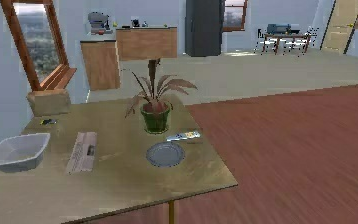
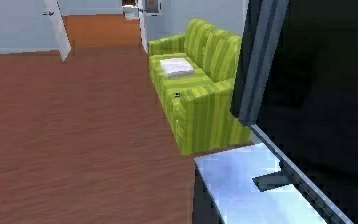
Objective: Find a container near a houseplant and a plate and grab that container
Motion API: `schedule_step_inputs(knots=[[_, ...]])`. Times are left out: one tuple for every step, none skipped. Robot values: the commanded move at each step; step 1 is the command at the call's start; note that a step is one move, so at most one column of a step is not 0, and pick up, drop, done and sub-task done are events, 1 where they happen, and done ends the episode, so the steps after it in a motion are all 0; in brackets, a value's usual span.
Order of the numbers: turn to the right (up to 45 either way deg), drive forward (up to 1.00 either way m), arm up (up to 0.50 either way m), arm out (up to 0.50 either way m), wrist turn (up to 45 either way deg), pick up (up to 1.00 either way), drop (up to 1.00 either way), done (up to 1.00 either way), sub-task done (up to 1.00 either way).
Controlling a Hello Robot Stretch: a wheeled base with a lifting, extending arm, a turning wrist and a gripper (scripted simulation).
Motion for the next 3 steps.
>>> schedule_step_inputs(knots=[[0.0,0.25,0.0,0.0,0.0,0.0,0.0,0.0,0.0],[-45.0,0.0,0.0,0.0,0.0,0.0,0.0,0.0,0.0],[-45.0,0.0,0.0,0.0,0.0,0.0,0.0,0.0,0.0]])
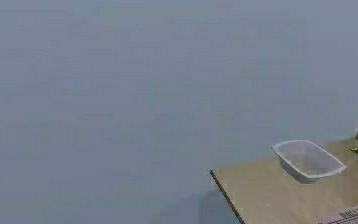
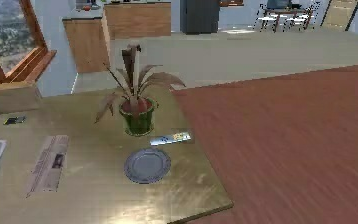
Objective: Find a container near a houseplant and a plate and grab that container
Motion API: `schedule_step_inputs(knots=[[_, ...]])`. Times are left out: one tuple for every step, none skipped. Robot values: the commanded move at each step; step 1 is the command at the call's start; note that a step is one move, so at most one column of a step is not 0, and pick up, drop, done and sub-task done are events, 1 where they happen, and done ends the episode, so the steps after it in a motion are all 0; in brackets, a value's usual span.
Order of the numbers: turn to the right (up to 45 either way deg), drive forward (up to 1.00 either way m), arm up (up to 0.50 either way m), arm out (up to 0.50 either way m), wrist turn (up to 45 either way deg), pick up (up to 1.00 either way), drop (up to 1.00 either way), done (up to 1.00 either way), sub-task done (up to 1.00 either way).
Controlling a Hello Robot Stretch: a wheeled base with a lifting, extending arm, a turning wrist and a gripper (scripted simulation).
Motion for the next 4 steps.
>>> schedule_step_inputs(knots=[[-45.0,0.0,0.0,0.0,0.0,0.0,0.0,0.0,0.0],[0.0,0.0,0.5,0.0,0.0,0.0,0.0,0.0,0.0],[0.0,0.0,0.38,0.0,0.0,0.0,0.0,0.0,0.0],[0.0,0.0,0.0,0.5,0.0,0.0,0.0,0.0,0.0]])
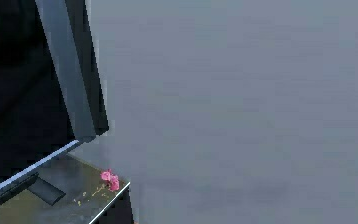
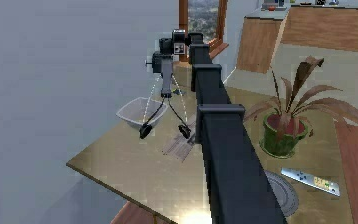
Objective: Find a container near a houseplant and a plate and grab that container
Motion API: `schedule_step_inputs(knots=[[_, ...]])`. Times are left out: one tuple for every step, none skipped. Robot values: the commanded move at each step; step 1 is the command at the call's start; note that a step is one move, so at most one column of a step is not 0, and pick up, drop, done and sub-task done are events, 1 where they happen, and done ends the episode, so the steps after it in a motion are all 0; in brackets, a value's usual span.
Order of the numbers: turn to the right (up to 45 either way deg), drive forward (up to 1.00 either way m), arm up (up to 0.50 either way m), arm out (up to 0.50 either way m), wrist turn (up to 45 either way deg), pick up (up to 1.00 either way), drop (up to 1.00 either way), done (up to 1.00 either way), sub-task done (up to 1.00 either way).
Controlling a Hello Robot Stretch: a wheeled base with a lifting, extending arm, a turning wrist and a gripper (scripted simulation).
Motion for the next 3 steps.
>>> schedule_step_inputs(knots=[[0.0,0.0,0.0,0.0,45.0,0.0,0.0,0.0,0.0],[0.0,0.0,0.0,0.0,45.0,0.0,0.0,0.0,0.0],[0.0,0.0,0.0,0.0,45.0,0.0,0.0,0.0,0.0]])
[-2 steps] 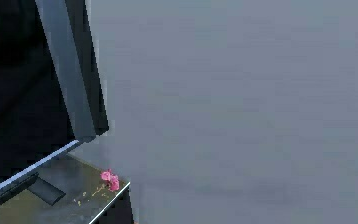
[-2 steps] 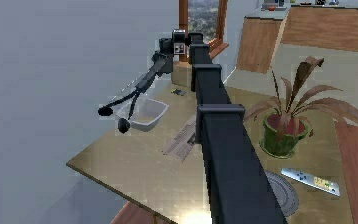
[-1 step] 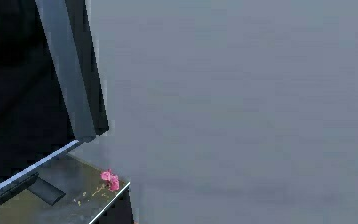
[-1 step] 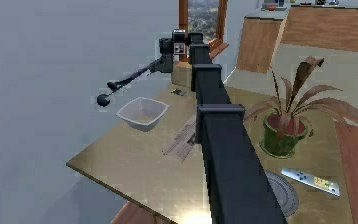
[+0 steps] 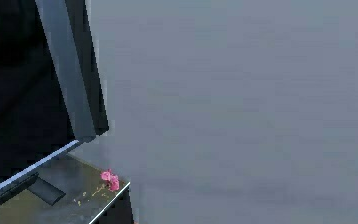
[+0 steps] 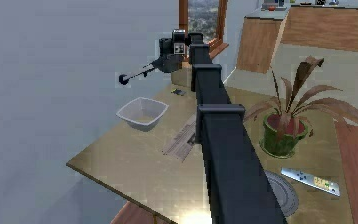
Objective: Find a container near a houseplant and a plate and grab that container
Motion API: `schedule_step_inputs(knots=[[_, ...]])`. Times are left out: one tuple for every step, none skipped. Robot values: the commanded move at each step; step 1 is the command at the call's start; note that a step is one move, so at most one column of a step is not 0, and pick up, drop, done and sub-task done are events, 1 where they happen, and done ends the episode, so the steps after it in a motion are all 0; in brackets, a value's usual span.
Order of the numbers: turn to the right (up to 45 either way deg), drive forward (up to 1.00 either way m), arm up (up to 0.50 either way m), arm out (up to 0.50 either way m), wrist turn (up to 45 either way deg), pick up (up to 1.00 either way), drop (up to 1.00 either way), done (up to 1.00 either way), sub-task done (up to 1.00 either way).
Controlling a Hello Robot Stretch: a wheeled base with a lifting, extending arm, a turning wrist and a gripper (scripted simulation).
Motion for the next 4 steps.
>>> schedule_step_inputs(knots=[[0.0,0.0,0.0,0.0,6.0,0.0,0.0,0.0,0.0],[0.0,0.0,-0.26,0.0,0.0,0.0,0.0,0.0,0.0],[0.0,0.0,0.0,0.0,0.0,1.0,0.0,0.0,0.0],[0.0,0.0,0.1,0.0,0.0,0.0,0.0,0.0,0.0]])
